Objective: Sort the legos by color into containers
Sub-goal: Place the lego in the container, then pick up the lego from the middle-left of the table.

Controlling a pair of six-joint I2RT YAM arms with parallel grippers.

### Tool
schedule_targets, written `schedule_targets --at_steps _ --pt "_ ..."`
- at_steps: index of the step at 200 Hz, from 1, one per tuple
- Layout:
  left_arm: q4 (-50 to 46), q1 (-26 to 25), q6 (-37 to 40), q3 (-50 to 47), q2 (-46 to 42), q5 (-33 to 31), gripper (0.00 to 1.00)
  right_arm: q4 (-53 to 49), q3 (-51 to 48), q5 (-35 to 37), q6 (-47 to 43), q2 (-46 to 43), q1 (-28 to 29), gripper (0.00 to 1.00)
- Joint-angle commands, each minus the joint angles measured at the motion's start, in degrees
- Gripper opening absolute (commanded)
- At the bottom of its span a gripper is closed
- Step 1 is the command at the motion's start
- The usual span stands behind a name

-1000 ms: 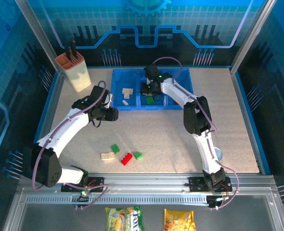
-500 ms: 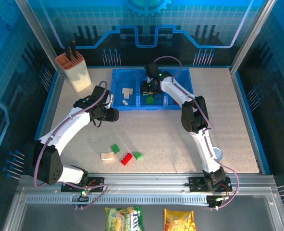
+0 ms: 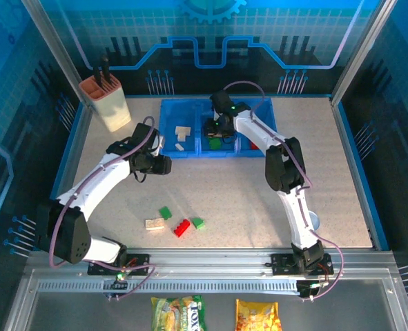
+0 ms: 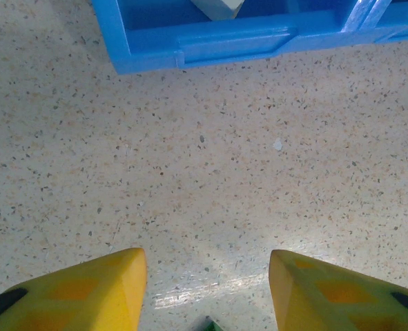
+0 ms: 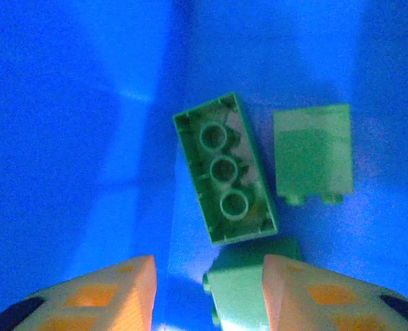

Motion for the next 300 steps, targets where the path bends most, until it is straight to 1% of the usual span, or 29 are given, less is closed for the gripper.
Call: schedule_targets --at_steps 1,55,102,146,182,241,262,267,276,300 --pt "-1.8 0.5 0.3 0.1 1.3 2.0 0.51 0.4 -3.7 -0.3 -0.9 -7.1 0.5 0.45" --pt "-5.2 0.1 -2.5 0.9 2.3 2.8 0.52 2.2 -17.6 0.3 -1.2 -18.5 1.7 0.45" --pt "-9.0 -2.8 -6.2 1.7 3.8 2.1 0.55 4.5 -30.4 0.5 -0.3 -28.2 2.8 0.45" --pt "-10.0 -6.2 -14.0 -2.8 2.3 0.5 0.57 5.6 -39.9 0.6 0.6 -34.5 3.7 0.45" --pt "-10.4 -8.6 -19.8 -8.3 -1.0 -0.8 0.59 6.2 -44.8 0.6 0.8 -37.2 4.7 0.45" --pt "-10.6 -13.7 -29.9 -18.9 -8.2 -3.3 0.73 6.3 -48.2 1.2 0.9 -39.4 6.6 0.45" --pt "-11.2 -16.0 -33.0 -20.6 -9.2 -4.7 0.78 6.2 -49.0 1.1 0.8 -40.1 7.0 0.45" --pt "-11.4 -16.6 -33.8 -20.7 -9.3 -5.1 0.83 6.2 -49.2 1.2 0.8 -40.2 7.1 0.45" --pt "-12.0 -17.6 -35.0 -21.1 -9.5 -5.9 0.87 5.9 -49.5 1.3 0.7 -40.5 7.3 0.45" --pt "-12.9 -19.8 -38.2 -22.0 -10.1 -7.8 0.91 5.6 -50.4 1.8 0.6 -41.5 7.6 0.45"
